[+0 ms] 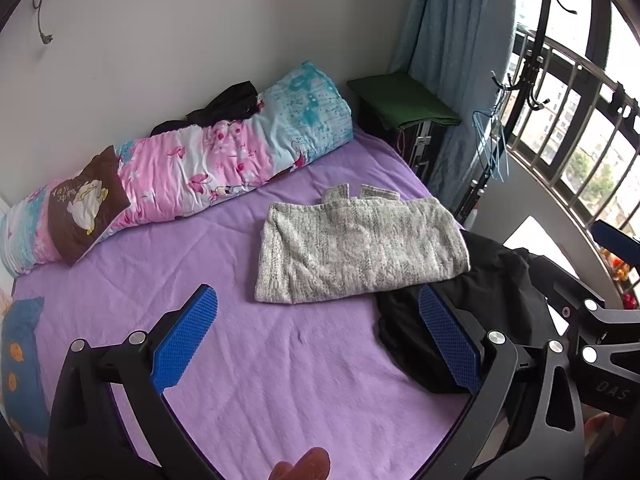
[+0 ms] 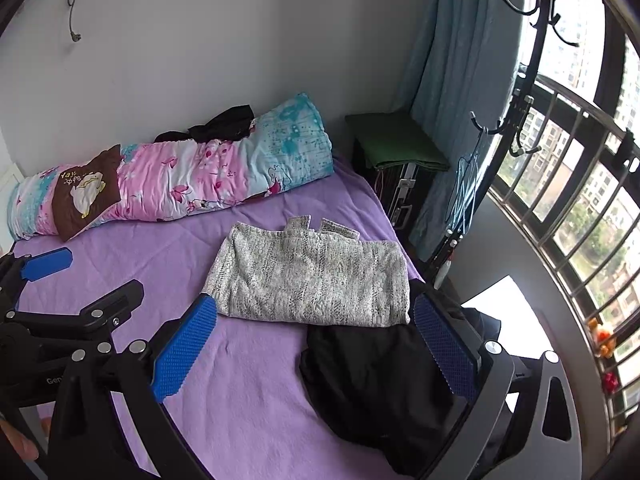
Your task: Fold large clothes
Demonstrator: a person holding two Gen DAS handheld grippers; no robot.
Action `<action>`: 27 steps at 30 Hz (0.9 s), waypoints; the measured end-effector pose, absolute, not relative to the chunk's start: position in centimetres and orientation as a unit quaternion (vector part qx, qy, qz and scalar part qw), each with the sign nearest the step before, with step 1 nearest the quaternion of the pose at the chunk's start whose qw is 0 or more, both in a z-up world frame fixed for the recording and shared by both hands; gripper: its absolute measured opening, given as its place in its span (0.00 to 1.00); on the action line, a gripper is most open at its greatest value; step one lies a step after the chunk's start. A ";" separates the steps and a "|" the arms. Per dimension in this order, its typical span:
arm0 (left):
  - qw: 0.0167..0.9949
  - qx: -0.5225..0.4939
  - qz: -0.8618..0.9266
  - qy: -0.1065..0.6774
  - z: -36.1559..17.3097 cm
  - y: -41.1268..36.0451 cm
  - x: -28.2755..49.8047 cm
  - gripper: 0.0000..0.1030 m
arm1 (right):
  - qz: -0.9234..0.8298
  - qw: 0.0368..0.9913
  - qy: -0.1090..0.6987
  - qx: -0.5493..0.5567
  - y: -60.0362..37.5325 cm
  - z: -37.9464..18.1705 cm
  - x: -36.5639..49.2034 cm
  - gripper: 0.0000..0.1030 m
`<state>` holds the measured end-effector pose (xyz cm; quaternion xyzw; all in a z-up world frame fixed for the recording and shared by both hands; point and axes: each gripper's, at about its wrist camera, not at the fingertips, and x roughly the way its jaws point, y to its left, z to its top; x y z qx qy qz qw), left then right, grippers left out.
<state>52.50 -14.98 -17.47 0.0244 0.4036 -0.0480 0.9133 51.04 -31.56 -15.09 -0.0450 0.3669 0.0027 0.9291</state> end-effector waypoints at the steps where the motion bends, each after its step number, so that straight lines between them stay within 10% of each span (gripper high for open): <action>1: 0.913 0.025 -0.048 0.403 -17.5 -15.0 52.5 0.94 | 0.002 0.929 0.367 -0.045 -31.5 -15.1 51.0 0.94; 27: 0.913 0.032 -0.046 0.403 -17.2 -14.9 52.3 0.94 | 0.001 0.930 0.365 -0.046 -31.6 -14.9 50.4 0.94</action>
